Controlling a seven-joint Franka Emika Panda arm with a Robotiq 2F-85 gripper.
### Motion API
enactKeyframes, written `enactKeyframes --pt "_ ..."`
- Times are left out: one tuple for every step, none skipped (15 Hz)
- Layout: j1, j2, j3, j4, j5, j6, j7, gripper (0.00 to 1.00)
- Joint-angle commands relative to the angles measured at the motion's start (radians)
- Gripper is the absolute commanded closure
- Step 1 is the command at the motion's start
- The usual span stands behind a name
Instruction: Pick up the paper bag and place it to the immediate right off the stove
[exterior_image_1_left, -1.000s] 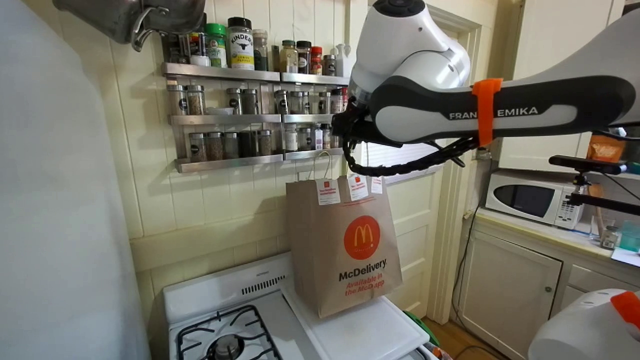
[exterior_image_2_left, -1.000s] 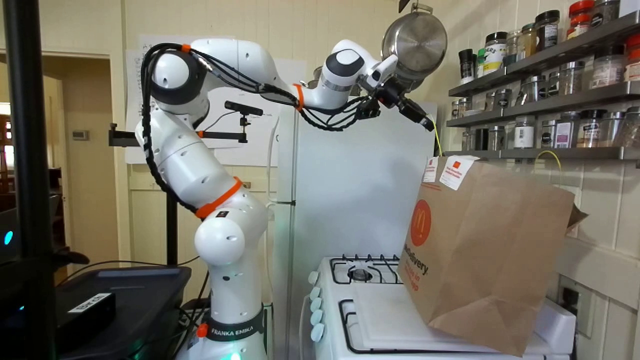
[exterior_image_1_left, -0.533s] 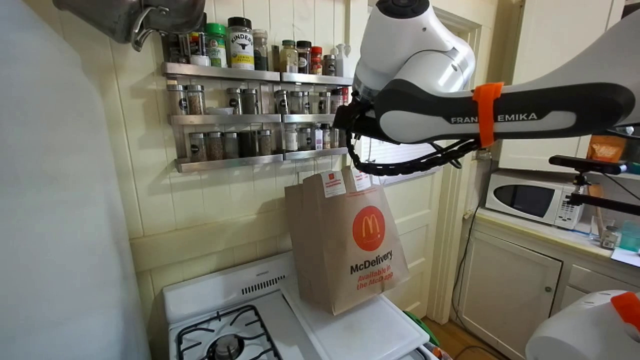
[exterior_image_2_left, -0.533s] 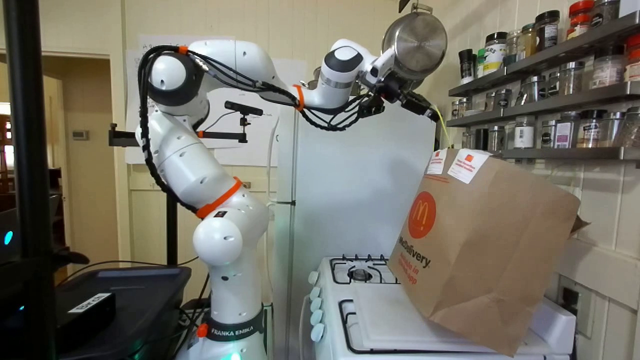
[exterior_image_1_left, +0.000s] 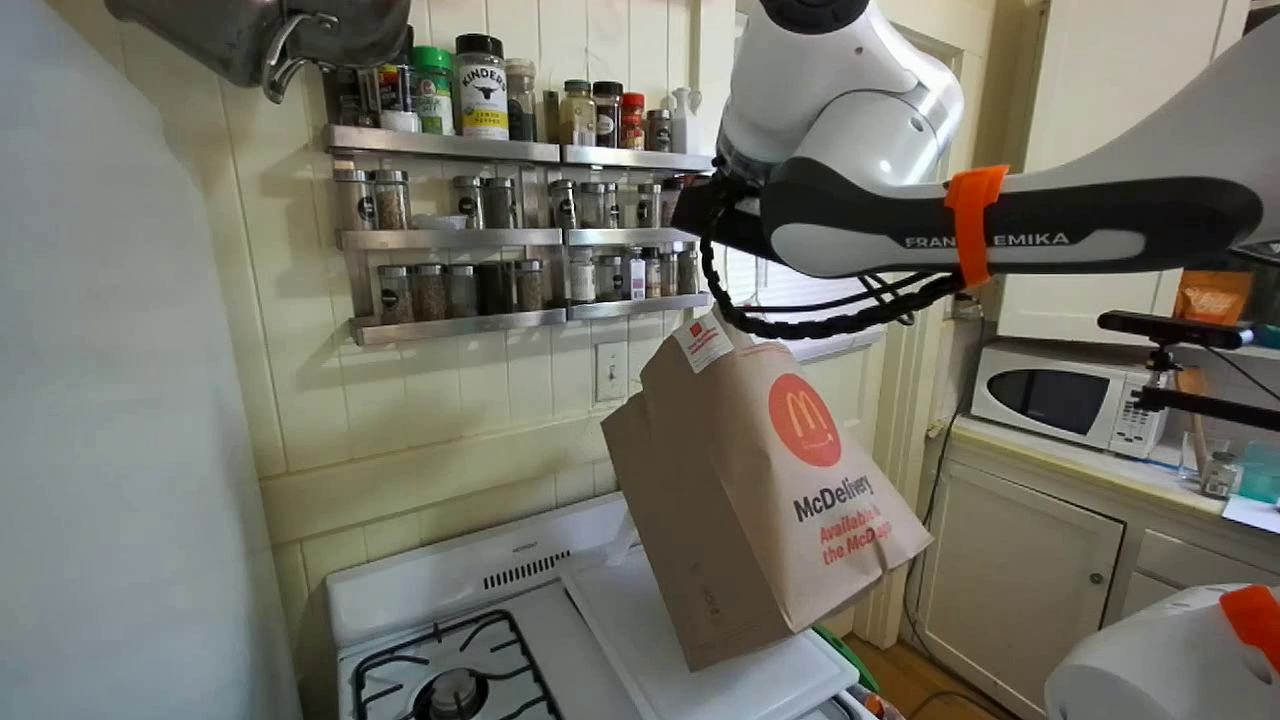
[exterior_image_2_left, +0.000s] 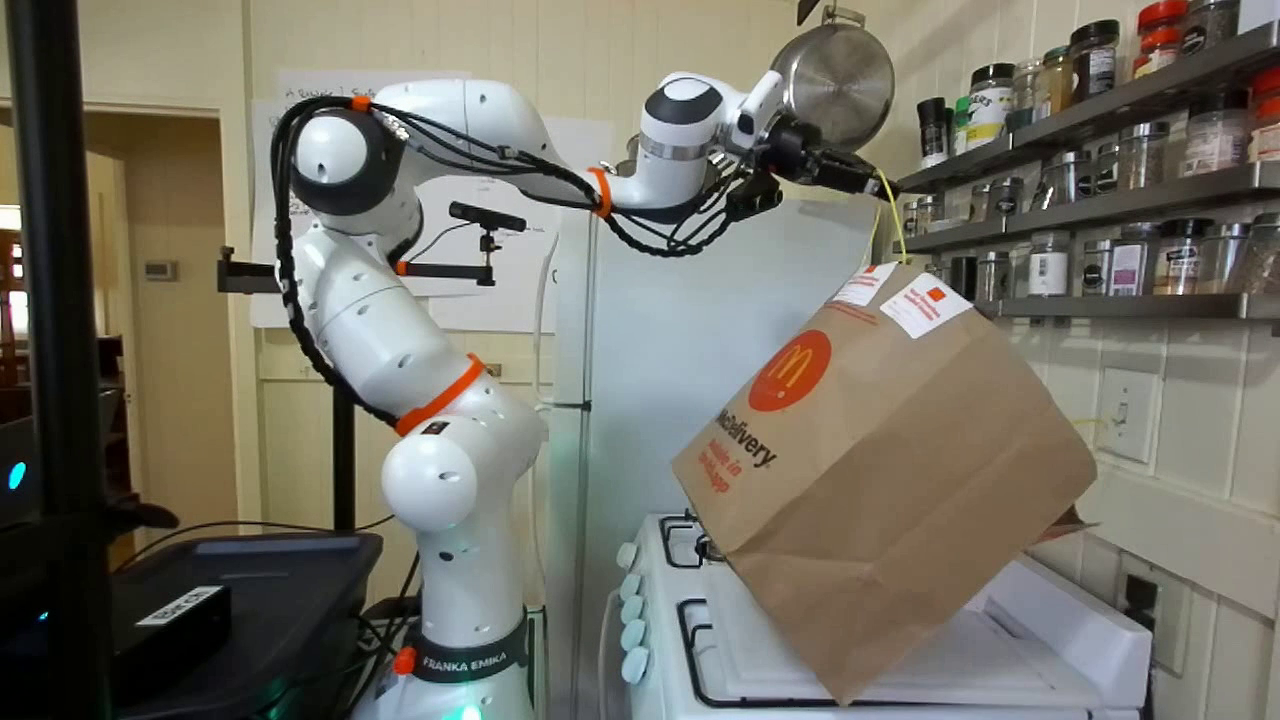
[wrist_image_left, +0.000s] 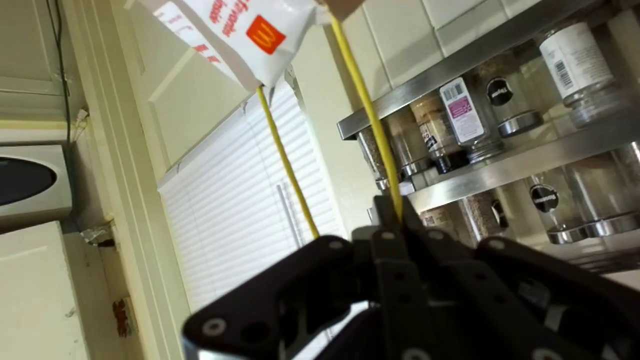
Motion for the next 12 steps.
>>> enactKeyframes --pt "-0.018 -0.019 0.000 0.011 -0.074 0.017 0.072 0.99" --pt "-0.020 -0.024 -0.001 0.008 -0.093 0.015 0.087 0.99" --pt "-0.027 -0.029 -0.001 0.002 -0.117 0.009 0.106 0.99" --pt "-0.026 -0.032 -0.006 -0.001 -0.134 -0.004 0.118 0.99" --pt "-0.031 -0.041 -0.012 -0.005 -0.158 -0.011 0.133 0.99" --pt "-0.034 -0.047 -0.019 -0.008 -0.177 -0.017 0.151 0.99" --pt "-0.034 -0.053 -0.031 -0.008 -0.195 -0.025 0.163 0.99" --pt "-0.037 -0.057 -0.043 -0.007 -0.216 -0.032 0.177 0.99" --pt "-0.033 -0.060 -0.060 -0.008 -0.231 -0.041 0.184 0.99" --pt "-0.030 -0.065 -0.079 -0.011 -0.246 -0.049 0.188 0.99" --pt "-0.024 -0.070 -0.100 -0.018 -0.260 -0.051 0.191 0.99" --pt "-0.030 -0.075 -0.117 -0.021 -0.286 -0.049 0.196 0.99"
